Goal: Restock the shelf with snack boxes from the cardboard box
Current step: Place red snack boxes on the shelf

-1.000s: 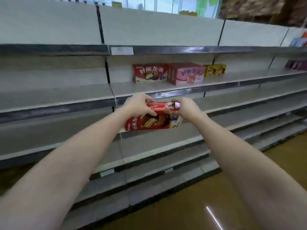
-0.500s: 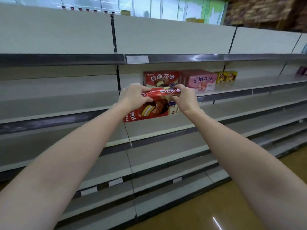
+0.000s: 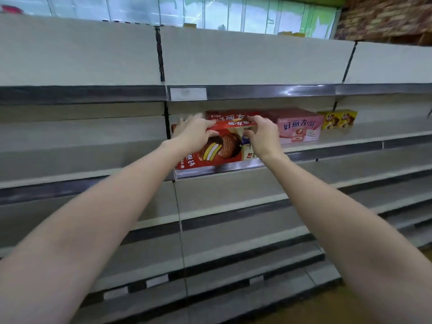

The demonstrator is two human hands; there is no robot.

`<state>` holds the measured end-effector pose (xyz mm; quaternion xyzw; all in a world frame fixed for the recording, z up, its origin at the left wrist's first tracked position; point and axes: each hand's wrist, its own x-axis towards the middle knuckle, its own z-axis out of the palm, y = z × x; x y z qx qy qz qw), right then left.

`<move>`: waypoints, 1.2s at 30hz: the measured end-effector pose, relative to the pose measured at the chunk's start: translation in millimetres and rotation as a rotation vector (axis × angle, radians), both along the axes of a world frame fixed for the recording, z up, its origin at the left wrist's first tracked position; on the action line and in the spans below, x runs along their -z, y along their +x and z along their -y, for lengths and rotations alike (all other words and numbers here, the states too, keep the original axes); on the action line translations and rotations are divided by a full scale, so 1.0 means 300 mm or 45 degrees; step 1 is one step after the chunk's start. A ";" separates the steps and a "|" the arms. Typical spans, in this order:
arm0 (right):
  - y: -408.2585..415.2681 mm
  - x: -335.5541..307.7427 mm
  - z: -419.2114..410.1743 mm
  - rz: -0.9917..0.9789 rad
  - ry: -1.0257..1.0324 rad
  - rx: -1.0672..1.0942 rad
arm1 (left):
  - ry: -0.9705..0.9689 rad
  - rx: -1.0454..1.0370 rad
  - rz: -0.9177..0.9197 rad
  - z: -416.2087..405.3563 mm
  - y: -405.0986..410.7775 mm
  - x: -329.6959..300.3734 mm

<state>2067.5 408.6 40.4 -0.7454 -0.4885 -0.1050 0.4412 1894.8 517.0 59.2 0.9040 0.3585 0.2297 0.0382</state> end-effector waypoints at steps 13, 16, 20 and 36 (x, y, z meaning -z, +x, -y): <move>0.320 0.051 -0.242 -0.016 -0.143 -0.082 | 0.104 -0.124 -0.175 -0.225 0.315 0.058; 0.381 0.072 -0.264 0.036 -0.317 -0.221 | 0.123 -0.162 -0.256 -0.243 0.388 0.094; 0.447 0.122 -0.319 0.221 -0.431 -0.137 | 0.270 -0.226 -0.362 -0.264 0.446 0.100; 0.575 0.195 -0.452 0.350 -0.302 -0.100 | 0.537 -0.092 -0.435 -0.352 0.469 0.148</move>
